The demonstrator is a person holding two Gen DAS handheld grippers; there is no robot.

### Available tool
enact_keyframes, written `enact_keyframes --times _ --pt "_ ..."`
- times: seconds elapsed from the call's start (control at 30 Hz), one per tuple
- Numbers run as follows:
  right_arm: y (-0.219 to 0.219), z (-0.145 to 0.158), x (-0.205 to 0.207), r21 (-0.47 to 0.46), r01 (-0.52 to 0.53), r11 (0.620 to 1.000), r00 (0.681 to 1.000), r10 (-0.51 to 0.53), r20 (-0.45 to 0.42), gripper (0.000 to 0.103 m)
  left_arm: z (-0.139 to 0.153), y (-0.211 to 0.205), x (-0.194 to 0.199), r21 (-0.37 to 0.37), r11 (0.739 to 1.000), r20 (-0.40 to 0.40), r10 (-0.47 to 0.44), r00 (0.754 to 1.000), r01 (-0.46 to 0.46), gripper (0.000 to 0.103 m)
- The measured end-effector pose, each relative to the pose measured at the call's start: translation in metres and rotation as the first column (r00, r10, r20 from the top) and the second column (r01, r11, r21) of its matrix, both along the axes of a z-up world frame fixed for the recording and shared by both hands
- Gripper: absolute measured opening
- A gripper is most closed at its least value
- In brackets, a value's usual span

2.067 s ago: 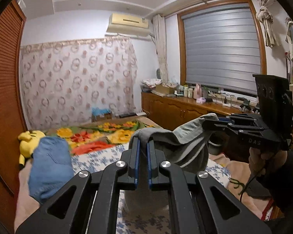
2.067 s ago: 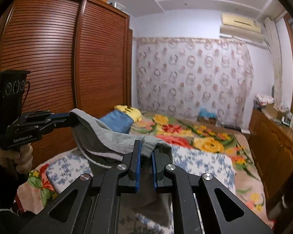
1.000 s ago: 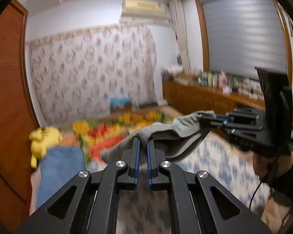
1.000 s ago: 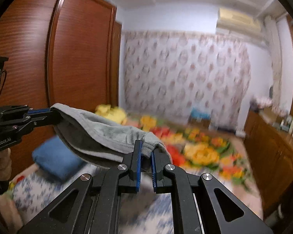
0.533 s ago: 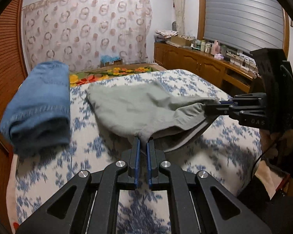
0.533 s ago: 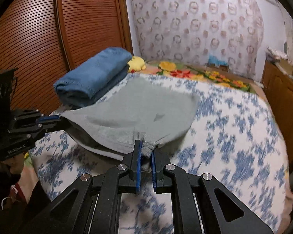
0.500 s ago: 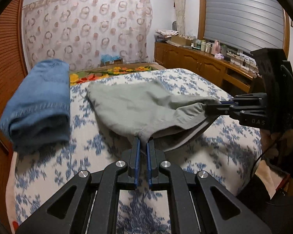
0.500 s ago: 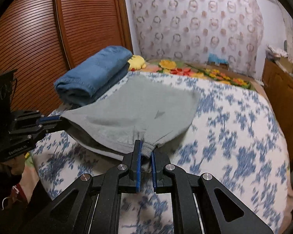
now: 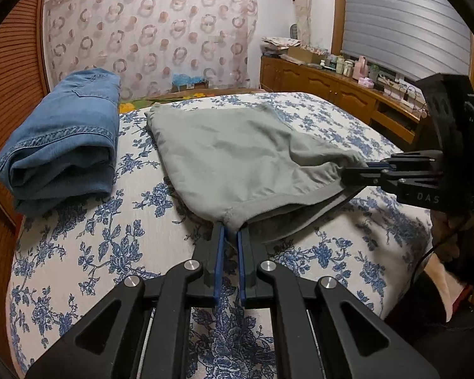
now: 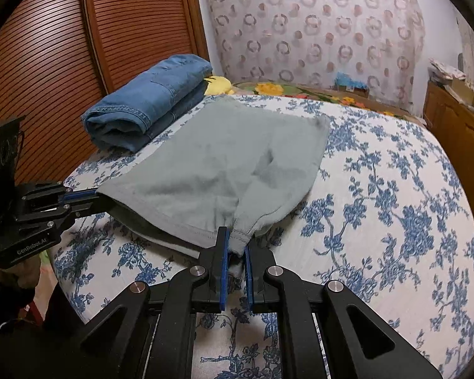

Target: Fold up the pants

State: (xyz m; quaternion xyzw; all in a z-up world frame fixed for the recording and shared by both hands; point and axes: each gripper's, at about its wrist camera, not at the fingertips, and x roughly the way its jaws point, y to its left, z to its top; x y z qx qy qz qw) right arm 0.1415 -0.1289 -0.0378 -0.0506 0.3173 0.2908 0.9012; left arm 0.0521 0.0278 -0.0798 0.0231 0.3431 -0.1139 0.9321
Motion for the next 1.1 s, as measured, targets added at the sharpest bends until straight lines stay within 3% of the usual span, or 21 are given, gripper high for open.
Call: enact_keyframes --times 0.2,0.27,0.4,0.57,0.6,0.63,0.7,1.1 --pt "-0.001 -0.008 0.0 0.0 0.012 1.0 0.999 -0.012 -0.032 0.008 -0.01 0.0 0.004 0.01 1.0 -0.034 0.014 0.999 -0.014 0.014" --pt "-0.002 -0.011 0.001 0.004 0.015 1.0 0.999 -0.015 -0.036 0.008 -0.013 0.0 0.007 0.02 1.0 -0.051 0.017 0.999 -0.016 0.023" --pt "-0.002 -0.013 0.001 0.01 0.018 1.0 0.999 -0.018 -0.046 0.008 -0.017 0.001 0.011 0.017 1.0 -0.06 0.022 0.998 -0.021 0.025" --pt "-0.003 -0.013 0.001 0.014 0.018 1.0 0.999 -0.017 -0.05 0.008 -0.016 0.002 0.016 -0.007 1.0 -0.055 0.014 0.998 -0.014 0.025" --pt "-0.004 -0.013 0.002 0.014 0.018 1.0 0.998 -0.018 -0.053 0.008 -0.016 0.003 0.017 -0.019 1.0 -0.052 0.012 0.999 -0.013 0.023" --pt "-0.005 -0.013 0.002 0.017 0.017 1.0 0.998 -0.016 -0.055 0.008 -0.014 0.004 0.016 -0.038 0.999 -0.047 0.005 0.999 -0.007 0.012" --pt "-0.005 -0.013 0.001 0.02 0.014 1.0 0.998 -0.013 -0.056 0.008 -0.012 0.006 0.014 -0.054 0.998 -0.034 0.004 0.999 -0.006 0.01" --pt "-0.023 0.027 -0.031 0.11 -0.024 0.994 0.999 0.021 0.028 0.008 0.047 0.006 -0.019 -0.097 0.994 0.097 -0.039 0.995 0.048 0.009"
